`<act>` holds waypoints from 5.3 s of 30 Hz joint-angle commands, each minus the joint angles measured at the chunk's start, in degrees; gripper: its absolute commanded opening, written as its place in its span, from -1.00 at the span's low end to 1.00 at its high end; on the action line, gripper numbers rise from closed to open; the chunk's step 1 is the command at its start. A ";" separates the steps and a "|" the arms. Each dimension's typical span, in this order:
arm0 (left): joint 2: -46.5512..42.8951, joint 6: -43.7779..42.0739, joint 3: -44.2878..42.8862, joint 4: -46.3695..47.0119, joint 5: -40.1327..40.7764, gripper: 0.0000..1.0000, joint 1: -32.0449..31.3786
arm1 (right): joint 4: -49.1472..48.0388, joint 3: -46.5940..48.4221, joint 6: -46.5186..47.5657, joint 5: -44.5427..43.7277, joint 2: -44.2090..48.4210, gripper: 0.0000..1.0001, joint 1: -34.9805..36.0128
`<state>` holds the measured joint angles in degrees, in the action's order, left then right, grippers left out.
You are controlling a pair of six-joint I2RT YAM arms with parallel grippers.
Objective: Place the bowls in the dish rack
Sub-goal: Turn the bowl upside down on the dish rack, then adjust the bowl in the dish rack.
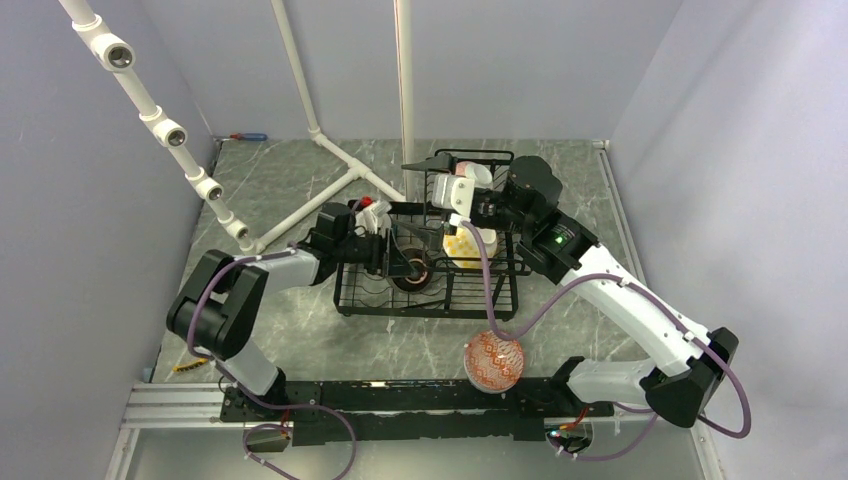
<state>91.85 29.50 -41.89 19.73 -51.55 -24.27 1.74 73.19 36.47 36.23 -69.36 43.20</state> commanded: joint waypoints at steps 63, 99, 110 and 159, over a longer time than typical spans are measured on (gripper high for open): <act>-10.24 -19.36 -15.06 -33.90 34.89 0.90 -9.92 | 1.15 0.05 1.25 -0.47 2.45 0.82 -0.22; -23.33 -1.27 -2.21 -29.19 42.04 0.52 -13.91 | -3.06 0.77 -25.06 -9.64 4.42 0.99 -8.72; -9.42 2.15 -2.50 -20.26 43.99 0.31 -20.69 | -2.96 -1.28 -22.88 -5.57 6.30 0.99 -9.06; -5.92 0.92 -11.62 -17.24 44.96 -0.21 -21.65 | -0.91 -2.30 -20.03 -5.55 7.58 0.99 -9.11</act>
<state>89.06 32.62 -51.07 1.10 -7.66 -45.19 1.87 70.65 16.10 30.15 -62.54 34.30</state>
